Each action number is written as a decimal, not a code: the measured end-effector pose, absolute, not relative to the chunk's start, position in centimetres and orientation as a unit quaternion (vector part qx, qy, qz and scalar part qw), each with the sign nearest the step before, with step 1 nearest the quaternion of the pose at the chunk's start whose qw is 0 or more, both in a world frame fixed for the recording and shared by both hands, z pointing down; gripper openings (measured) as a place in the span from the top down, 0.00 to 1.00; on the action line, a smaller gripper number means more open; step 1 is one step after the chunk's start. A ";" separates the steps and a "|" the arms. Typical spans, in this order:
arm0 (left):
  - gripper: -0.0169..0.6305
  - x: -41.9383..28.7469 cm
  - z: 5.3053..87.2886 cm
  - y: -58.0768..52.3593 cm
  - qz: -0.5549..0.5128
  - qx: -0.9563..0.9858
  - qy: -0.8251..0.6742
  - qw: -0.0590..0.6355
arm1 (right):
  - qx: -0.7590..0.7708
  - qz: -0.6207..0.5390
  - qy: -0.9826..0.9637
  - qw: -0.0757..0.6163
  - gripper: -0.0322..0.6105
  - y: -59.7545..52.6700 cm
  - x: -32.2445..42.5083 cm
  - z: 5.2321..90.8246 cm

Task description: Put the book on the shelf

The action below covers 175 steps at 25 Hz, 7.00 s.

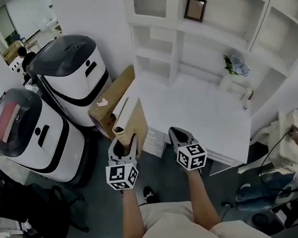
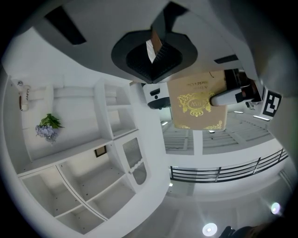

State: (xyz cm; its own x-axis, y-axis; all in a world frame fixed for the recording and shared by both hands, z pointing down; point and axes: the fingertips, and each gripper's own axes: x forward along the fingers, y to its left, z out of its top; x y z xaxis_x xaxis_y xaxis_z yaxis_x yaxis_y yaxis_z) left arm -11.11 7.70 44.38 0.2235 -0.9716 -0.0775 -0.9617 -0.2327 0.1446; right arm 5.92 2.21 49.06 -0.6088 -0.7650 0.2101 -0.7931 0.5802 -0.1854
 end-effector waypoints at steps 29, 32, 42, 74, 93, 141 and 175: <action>0.64 -13.2 47.4 -17.3 -0.037 0.833 -0.551 0.034 | 0.514 0.146 -0.842 0.080 0.91 -20.8 5.4 52.9; 0.64 -12.5 47.3 -20.2 -0.041 0.833 -0.550 0.039 | 0.506 0.142 -0.847 0.075 0.91 -23.8 5.4 52.4; 0.64 -10.3 49.6 -26.5 -0.023 0.824 -0.563 0.057 | 0.489 0.146 -0.856 0.085 0.91 -30.3 6.8 53.1; 0.64 -3.4 61.0 -37.6 0.025 0.860 -0.508 0.019 | 0.446 0.219 -0.862 0.101 0.91 -32.6 8.3 58.5; 0.64 -3.0 64.9 -40.0 -0.011 0.855 -0.518 0.005 | 0.447 0.213 -0.853 0.166 0.91 -31.2 11.0 61.7; 0.63 4.6 65.3 -49.3 0.056 0.871 -0.488 0.023 | 0.471 0.178 -0.853 0.138 0.91 -33.4 8.2 59.3; 0.59 7.7 64.9 -55.5 0.042 0.906 -0.420 0.026 | 0.551 0.163 -0.798 0.183 0.91 -30.6 14.3 60.3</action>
